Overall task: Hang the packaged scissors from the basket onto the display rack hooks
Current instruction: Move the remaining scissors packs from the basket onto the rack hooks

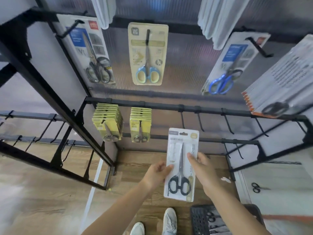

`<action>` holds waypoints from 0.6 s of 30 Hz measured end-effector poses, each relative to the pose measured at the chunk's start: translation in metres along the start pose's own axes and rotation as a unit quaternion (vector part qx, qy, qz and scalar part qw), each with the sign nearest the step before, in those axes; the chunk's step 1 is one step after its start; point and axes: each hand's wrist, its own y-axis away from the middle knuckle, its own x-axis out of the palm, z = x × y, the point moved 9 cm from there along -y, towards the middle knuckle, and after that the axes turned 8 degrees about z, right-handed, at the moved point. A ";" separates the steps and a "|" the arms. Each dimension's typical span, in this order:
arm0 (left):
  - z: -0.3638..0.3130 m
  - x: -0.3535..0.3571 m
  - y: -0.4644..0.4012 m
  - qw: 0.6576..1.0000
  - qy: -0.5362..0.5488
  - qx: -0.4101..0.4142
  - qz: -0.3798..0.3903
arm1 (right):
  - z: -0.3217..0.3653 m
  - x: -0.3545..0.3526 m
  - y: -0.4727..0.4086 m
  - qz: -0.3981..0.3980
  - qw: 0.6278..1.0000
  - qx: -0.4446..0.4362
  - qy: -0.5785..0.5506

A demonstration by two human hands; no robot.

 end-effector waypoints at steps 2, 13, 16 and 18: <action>0.008 0.004 -0.001 1.000 -0.009 -0.007 0.001 | -0.002 -0.011 -0.006 -0.006 1.000 -0.006 0.015; 0.016 0.002 -0.039 0.997 -0.039 -0.020 -0.058 | 0.049 -0.040 -0.084 0.017 0.953 -0.114 0.280; 0.016 0.000 -0.054 0.997 -0.039 -0.023 -0.068 | 0.053 -0.040 -0.101 0.007 0.942 -0.128 0.309; 0.016 -0.003 -0.061 0.996 -0.038 -0.023 -0.083 | 0.054 -0.038 -0.111 0.001 0.937 -0.135 0.323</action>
